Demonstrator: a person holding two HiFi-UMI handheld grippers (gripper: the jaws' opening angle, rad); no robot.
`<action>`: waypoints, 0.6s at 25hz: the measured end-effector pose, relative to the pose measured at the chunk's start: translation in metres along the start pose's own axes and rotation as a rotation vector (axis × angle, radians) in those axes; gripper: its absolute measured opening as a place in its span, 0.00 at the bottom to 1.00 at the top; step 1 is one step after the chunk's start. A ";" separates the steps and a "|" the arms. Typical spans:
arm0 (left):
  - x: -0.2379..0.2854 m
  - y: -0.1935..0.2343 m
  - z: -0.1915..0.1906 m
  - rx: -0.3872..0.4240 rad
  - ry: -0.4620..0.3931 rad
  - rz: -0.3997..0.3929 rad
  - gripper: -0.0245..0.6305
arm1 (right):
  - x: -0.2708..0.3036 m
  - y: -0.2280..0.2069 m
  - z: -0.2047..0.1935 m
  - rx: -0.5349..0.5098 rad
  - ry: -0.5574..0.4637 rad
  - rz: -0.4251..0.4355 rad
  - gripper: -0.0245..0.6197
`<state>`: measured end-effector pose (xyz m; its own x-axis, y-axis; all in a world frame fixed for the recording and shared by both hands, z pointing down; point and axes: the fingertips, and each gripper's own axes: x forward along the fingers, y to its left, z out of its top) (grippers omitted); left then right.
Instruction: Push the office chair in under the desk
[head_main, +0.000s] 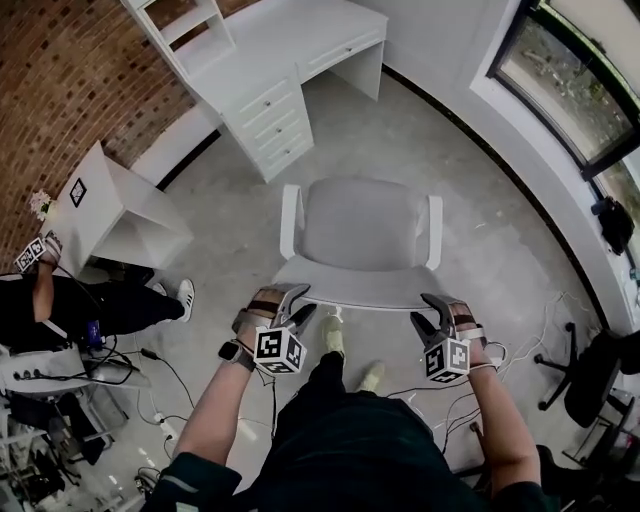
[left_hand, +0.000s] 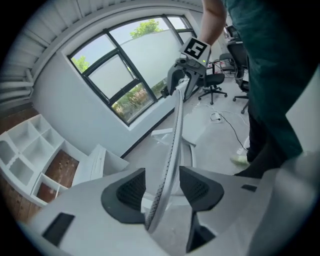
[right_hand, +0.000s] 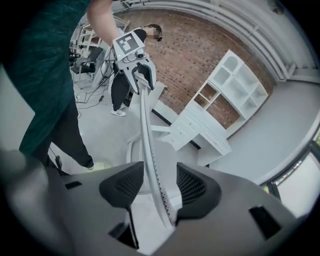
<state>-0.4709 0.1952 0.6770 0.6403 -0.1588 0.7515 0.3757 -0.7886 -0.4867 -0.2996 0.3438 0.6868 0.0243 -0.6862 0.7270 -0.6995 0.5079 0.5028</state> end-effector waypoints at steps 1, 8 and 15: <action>0.006 -0.001 -0.007 0.022 0.015 -0.017 0.36 | 0.006 0.000 -0.003 -0.018 0.018 0.007 0.33; 0.033 -0.004 -0.034 0.118 0.054 -0.065 0.27 | 0.046 0.006 -0.027 -0.139 0.137 0.052 0.31; 0.043 -0.006 -0.033 0.173 0.032 -0.105 0.22 | 0.062 0.005 -0.037 -0.196 0.161 0.019 0.15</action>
<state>-0.4675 0.1734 0.7263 0.5710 -0.1022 0.8145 0.5507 -0.6881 -0.4724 -0.2751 0.3224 0.7515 0.1365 -0.5917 0.7945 -0.5492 0.6223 0.5578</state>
